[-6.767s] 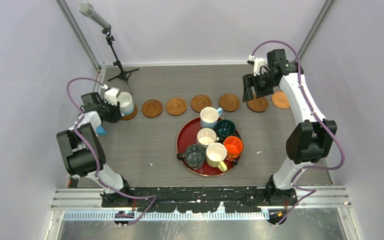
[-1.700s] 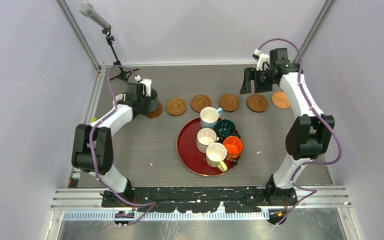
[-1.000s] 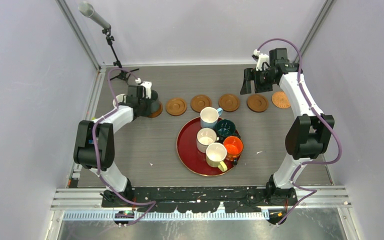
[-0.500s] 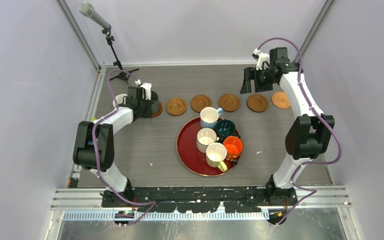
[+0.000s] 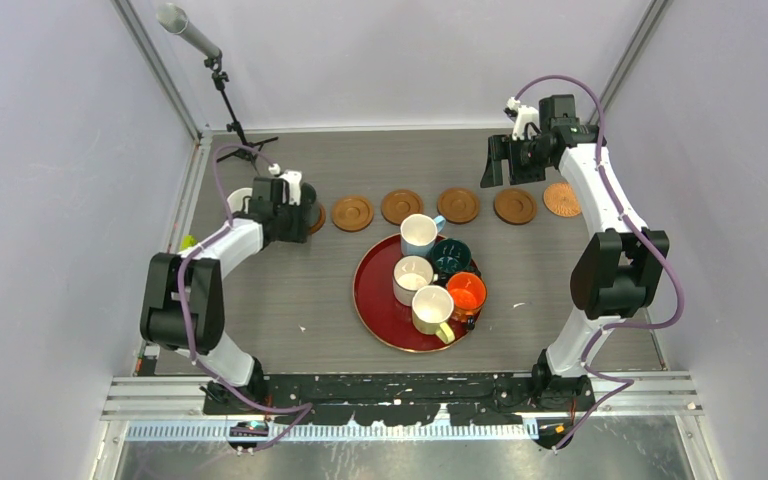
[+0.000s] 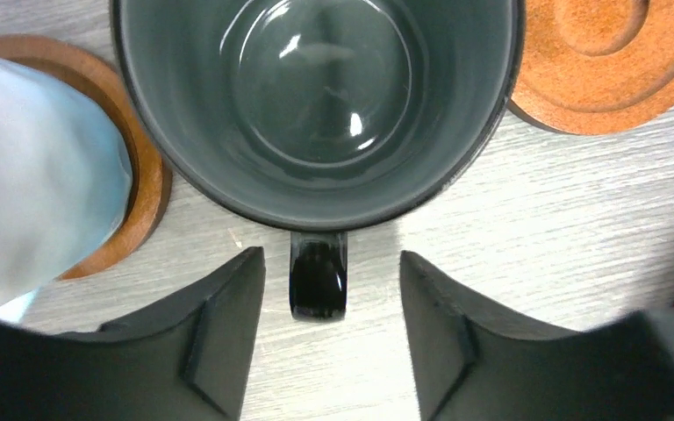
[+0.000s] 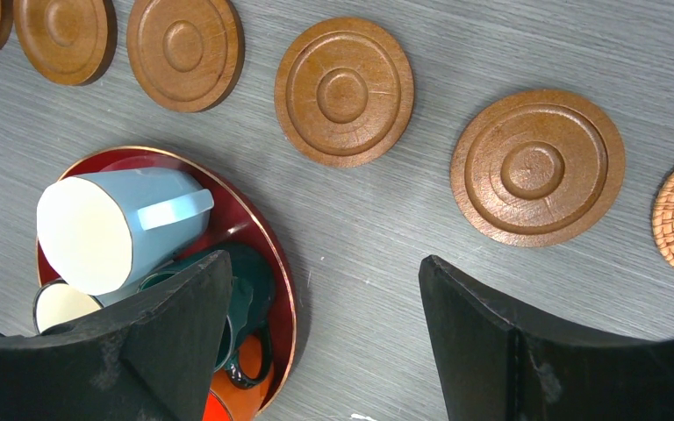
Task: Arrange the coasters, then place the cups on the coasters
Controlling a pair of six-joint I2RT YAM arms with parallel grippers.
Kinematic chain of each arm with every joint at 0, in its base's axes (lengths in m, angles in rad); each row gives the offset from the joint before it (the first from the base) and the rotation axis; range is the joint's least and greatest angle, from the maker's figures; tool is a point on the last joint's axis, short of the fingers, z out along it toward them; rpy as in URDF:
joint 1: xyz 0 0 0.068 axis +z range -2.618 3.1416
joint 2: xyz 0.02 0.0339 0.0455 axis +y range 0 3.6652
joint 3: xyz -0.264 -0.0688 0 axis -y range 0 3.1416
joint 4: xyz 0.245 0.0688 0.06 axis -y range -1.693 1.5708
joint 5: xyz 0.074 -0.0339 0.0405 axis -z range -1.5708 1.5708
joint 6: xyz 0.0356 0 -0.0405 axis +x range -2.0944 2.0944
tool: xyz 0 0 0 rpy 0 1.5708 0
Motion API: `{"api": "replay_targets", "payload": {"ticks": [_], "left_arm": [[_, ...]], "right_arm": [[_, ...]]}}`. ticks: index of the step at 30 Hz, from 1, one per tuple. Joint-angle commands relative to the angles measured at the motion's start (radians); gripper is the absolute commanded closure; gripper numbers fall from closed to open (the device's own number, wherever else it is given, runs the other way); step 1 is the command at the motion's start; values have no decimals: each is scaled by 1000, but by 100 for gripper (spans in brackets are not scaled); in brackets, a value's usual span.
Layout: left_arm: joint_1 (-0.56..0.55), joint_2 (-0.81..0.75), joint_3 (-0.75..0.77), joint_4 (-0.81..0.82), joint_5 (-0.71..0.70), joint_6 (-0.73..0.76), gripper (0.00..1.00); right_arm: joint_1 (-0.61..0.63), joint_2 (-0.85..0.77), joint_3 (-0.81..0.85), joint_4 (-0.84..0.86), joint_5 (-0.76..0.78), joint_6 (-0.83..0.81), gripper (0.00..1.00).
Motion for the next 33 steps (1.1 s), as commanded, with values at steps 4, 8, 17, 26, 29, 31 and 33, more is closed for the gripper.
{"api": "replay_targets", "payload": {"ticks": [4,8,17,26,29,31,33], "left_arm": [[6,-193,17,-168,-27,2,1],[6,-289,75,-299,-78,8,0],[-45,-357,214,-469,162,122,0],[-292,-343,184,-450,205,215,0],[-337,-327,179,-442,232,238,0],[-339,-312,183,-434,242,232,0],[-339,-296,192,-428,227,224,0]], "right_arm": [[-4,-20,41,-2,-11,-8,18],[-4,-36,43,-12,-10,-21,18],[-4,-50,49,-38,-62,-76,18],[40,-27,40,-77,-130,-243,18],[79,-6,48,-97,-151,-350,18],[104,7,56,-123,-169,-436,18],[132,23,63,-171,-183,-558,19]]}}
